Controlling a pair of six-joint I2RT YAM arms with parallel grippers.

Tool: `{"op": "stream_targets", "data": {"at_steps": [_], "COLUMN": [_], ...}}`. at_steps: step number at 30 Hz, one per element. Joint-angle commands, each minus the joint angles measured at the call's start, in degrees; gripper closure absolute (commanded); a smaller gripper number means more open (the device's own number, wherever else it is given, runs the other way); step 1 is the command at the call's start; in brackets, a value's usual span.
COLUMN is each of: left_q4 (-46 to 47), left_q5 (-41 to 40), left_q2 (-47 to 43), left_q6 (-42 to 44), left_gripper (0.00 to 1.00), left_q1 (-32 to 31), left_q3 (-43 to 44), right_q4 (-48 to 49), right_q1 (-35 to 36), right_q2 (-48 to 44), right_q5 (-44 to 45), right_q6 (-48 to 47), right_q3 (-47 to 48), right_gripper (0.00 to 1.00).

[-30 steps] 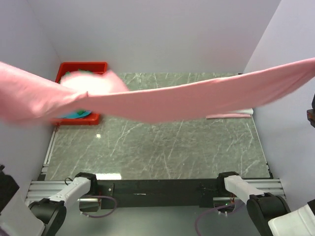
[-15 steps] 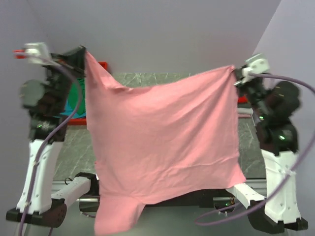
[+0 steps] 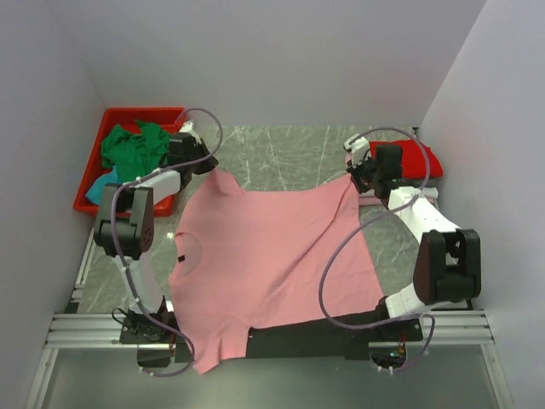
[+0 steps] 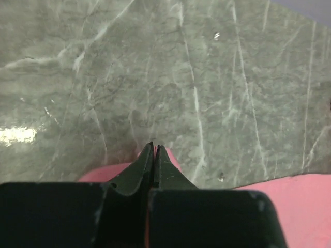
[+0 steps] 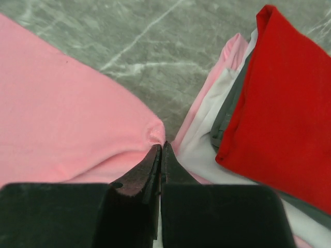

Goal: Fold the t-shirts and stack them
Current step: Flatten the tshirt out

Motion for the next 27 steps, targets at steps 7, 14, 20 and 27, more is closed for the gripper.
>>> {"op": "stream_targets", "data": {"at_steps": [7, 14, 20, 27], "left_q4": [1.0, -0.6, -3.4, -4.8], "left_q5": [4.1, 4.5, 5.1, 5.2], "left_q2": [-0.2, -12.0, -19.3, -20.0], "left_q6": [-1.3, 1.4, 4.1, 5.9], "left_gripper": [1.00, 0.99, 1.00, 1.00], "left_q1": [1.6, 3.2, 3.2, 3.3], "left_q3": [10.2, 8.0, 8.9, 10.0], "right_q4": [-1.1, -9.7, -13.6, -13.0], "right_q1": [-1.2, -1.2, -0.9, -0.9], "right_q2": [-3.7, -13.4, -18.0, -18.1], "right_q5": [-4.9, -9.3, -10.0, -7.9], "right_q6": [-2.3, -0.6, 0.8, 1.4], "right_q3": [8.4, 15.2, 18.9, 18.2], "right_gripper": [1.00, 1.00, 1.00, 1.00]}}
